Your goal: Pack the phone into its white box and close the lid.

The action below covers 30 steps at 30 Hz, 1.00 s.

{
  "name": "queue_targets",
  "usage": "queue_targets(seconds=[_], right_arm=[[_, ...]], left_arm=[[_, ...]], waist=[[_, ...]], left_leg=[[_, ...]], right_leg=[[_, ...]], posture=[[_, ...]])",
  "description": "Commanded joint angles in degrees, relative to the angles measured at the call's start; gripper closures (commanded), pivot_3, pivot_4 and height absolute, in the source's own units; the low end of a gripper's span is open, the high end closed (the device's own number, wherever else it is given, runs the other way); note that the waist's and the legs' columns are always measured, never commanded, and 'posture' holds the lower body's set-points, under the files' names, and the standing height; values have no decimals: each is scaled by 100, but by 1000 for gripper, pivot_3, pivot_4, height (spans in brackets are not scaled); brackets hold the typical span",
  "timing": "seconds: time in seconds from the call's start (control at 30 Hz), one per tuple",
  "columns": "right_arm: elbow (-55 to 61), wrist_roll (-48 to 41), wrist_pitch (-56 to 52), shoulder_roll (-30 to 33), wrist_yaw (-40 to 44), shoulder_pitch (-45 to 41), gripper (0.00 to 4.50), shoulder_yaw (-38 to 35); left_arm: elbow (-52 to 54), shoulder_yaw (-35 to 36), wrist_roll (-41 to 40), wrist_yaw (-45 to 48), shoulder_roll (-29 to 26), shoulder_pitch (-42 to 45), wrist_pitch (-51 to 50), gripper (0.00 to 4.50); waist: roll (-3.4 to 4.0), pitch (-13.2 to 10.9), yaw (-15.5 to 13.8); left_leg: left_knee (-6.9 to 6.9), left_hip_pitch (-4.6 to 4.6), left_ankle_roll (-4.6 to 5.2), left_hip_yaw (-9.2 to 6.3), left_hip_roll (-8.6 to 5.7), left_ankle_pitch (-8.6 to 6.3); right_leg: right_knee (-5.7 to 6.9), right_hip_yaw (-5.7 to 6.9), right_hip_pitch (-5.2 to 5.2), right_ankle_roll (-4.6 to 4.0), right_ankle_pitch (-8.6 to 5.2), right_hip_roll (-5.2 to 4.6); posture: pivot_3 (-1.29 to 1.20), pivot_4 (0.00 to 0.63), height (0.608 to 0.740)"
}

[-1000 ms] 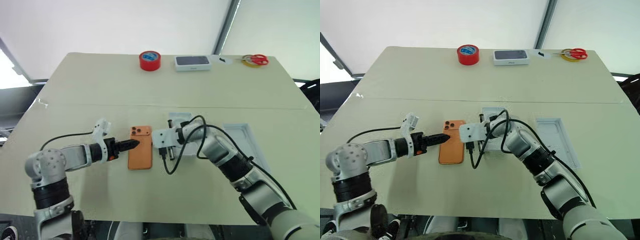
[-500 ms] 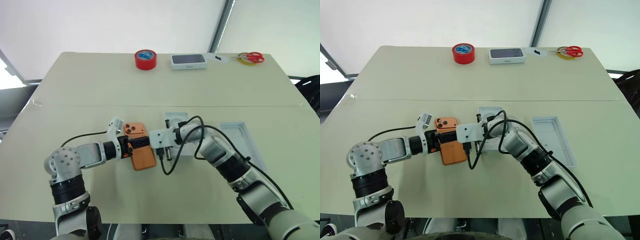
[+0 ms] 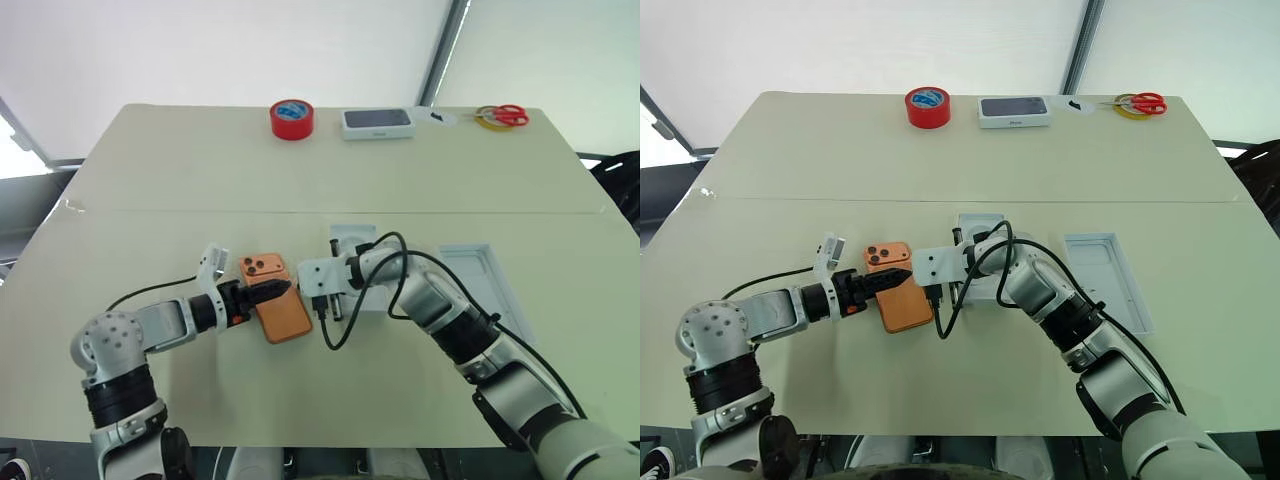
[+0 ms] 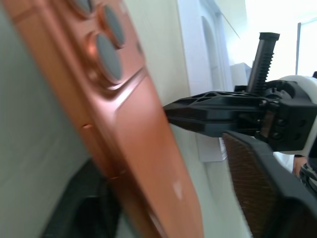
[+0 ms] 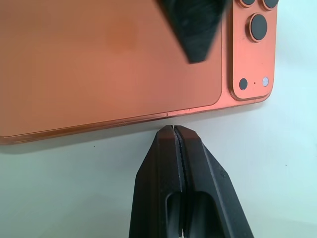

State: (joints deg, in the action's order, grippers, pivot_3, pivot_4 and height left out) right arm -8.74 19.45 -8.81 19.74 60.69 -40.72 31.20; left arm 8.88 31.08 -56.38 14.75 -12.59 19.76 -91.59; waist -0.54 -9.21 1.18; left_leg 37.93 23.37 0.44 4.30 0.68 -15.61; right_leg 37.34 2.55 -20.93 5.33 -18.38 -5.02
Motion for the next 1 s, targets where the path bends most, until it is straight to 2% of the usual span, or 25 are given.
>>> queue_targets(seconds=[0.03, 0.2, 0.3, 0.33, 0.4, 0.67, 0.77, 0.8, 0.87, 0.97, 1.0], right_arm=[[29, -12, 0, -9, 8, -23, 4500, 54], [45, -19, 2, 16, -1, -20, 4500, 31], [42, -16, -6, 24, -7, -16, 4500, 25], [42, -16, -6, 18, -21, -19, 4500, 19], [49, -19, -16, 6, -37, -21, 4500, 13], [244, -528, -121, -194, -253, -36, 4500, -468], [536, -1542, -852, -297, 186, -9, 4500, -1039], [626, -1837, -992, -284, 320, -2, 3961, -1209], [830, -2173, -978, -77, 550, 75, 3248, -1411], [1319, -2452, -900, 484, 965, 400, 1661, -1484], [1487, -2563, -976, 670, 1054, 518, 1661, -1542]], left_arm=[[-54, 41, -31, 6, 68, -3, 21, 2088], [-287, 46, 10, 79, 51, -100, 124, 2088], [-289, -48, 62, 104, 5, -157, 254, 2962], [-320, 4, 28, 92, 33, -150, 246, 3578], [-382, 91, -68, 87, 75, -136, 215, 4405], [-576, 633, -692, 165, 161, 59, -51, 4466], [-362, 511, -751, 299, -18, 63, 56, 4466], [-316, 489, -799, 374, -61, 67, 131, 4500], [-269, 410, -883, 540, -221, 74, 158, 4500], [-209, 288, -950, 805, -461, 61, 306, 4500], [-201, 251, -972, 897, -535, 61, 354, 4500]], waist=[[0, 0, -1], [0, 0, -6], [0, 0, -2], [0, 0, -4], [-1, 3, -15], [-3, -1, -2], [-6, -8, -3], [-8, -12, -3], [-8, -15, -6], [-10, -16, -46], [-12, -18, -54]], left_leg=[[0, 0, 0, 0, 0, 0], [0, -1, 0, 0, 0, 0], [0, -1, 0, 0, 0, 0], [0, 0, 0, 0, 0, 0], [-1, -2, -1, -1, 0, -1], [-2, 3, -1, -1, 0, -1], [-4, 10, -1, -1, 0, -1], [-5, 10, -1, -1, 0, -1], [-6, 13, 0, -1, 0, -1], [-7, 14, 1, -1, -1, -2], [-7, 14, 2, -1, -2, -5]], right_leg=[[0, 0, 0, 0, 0, 0], [0, 0, 2, 0, 0, -1], [0, 0, 2, 0, 0, -2], [0, 0, 1, 0, 0, -2], [0, 1, 3, -1, 0, -3], [-1, 0, -4, -1, 0, -4], [0, 0, -13, -1, 0, -4], [0, 0, -13, -1, 0, -4], [-1, 0, -15, -1, 0, -4], [-6, 0, -14, -1, 0, -8], [-9, 1, -13, -1, 0, -11]], posture=[[0, 150, 730], [0, 150, 730], [0, 150, 730], [0, 150, 730], [0, 150, 730], [0, 150, 730], [0, 150, 730], [0, 150, 730], [0, 150, 730], [0, 150, 730], [0, 150, 730]])
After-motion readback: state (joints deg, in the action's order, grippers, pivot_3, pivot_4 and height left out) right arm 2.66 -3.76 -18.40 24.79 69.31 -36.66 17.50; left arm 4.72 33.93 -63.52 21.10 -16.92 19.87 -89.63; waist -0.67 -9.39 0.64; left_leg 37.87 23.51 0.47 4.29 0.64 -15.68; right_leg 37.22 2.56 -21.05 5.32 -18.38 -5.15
